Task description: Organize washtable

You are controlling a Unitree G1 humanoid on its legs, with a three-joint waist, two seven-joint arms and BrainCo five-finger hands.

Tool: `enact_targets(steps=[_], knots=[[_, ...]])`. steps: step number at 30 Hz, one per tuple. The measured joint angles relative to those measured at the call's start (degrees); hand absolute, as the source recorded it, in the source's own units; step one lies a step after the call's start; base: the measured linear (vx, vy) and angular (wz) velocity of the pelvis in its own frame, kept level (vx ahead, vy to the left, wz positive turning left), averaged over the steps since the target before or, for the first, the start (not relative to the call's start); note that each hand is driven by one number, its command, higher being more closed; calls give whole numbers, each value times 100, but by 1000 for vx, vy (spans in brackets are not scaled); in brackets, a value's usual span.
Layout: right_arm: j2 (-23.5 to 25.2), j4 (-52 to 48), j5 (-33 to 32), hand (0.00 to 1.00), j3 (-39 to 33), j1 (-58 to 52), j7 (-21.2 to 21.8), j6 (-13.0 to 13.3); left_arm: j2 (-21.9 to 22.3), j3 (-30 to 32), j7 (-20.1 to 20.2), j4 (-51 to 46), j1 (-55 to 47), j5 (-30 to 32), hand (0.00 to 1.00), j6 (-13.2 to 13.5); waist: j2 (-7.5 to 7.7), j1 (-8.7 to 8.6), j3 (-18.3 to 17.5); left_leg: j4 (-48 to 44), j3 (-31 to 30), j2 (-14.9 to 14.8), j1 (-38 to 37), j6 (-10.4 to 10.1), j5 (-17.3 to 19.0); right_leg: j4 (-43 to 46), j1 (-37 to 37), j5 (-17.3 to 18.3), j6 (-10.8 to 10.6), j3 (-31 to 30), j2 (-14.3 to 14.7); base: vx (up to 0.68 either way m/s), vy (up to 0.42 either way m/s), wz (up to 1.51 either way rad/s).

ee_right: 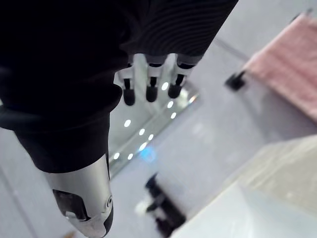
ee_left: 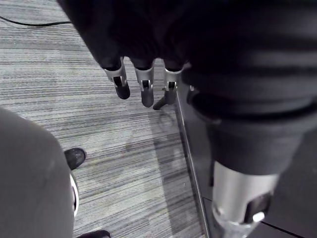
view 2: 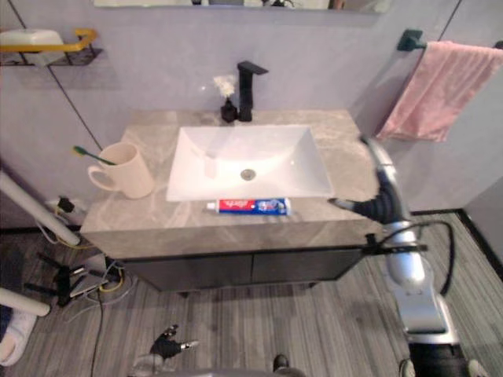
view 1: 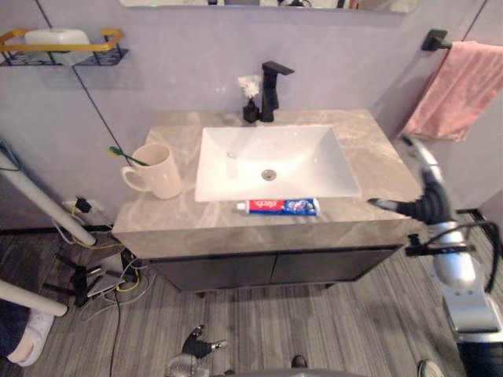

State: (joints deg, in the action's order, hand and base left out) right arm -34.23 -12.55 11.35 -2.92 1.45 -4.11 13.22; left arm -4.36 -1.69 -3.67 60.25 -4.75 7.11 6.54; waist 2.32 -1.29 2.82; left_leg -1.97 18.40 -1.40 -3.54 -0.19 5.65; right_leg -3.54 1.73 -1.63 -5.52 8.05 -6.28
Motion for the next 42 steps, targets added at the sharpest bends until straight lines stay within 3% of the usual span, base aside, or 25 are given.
enact_targets(steps=[4, 12, 16, 30, 31, 42], knots=[[-64, 389, -1, 0, 769, 445, 298, 13, -15, -128, 36, -2, 52, 3, 0, 39, -1, 138, -23, 1, -192, 52, 134, 25, -18, -50, -4, -23, -28, 208, -41, 22, -4, 25], [57, 1322, 47, 0, 1727, 1050, 439, -121, -32, -272, 44, -6, 138, -17, 0, 41, 1, 349, -21, 9, -331, 81, 230, 51, -37, -42, 5, -28, -28, 358, -62, 2, -6, 10], [247, 1879, 49, 0, 1952, 1379, 444, -273, -28, -271, 5, -25, 149, -32, 0, 52, 5, 394, 1, 102, -446, 138, 281, 92, -150, -42, -16, -43, -6, 487, -90, -54, -13, 18], [530, 2451, 386, 0, 2215, 1916, 553, -469, -59, -265, -4, -187, 264, -47, 0, 39, 71, 531, 356, 459, -597, 237, 270, 128, -441, 37, -152, -61, 0, 594, -162, -58, -6, 5], [546, 2486, 432, 100, 2214, 1943, 552, -470, -64, -265, -4, -197, 264, -50, 0, 39, 83, 531, 368, 467, -597, 238, 270, 132, -443, 37, -157, -61, -1, 594, -162, 0, 0, 0], [616, 2695, 671, 100, 2172, 2274, 544, -516, -112, -281, 78, -243, 314, -131, 0, 26, 162, 565, 459, 496, -604, 236, 261, 131, -442, 37, -154, -60, -2, 601, -160, -10, -6, 1]])
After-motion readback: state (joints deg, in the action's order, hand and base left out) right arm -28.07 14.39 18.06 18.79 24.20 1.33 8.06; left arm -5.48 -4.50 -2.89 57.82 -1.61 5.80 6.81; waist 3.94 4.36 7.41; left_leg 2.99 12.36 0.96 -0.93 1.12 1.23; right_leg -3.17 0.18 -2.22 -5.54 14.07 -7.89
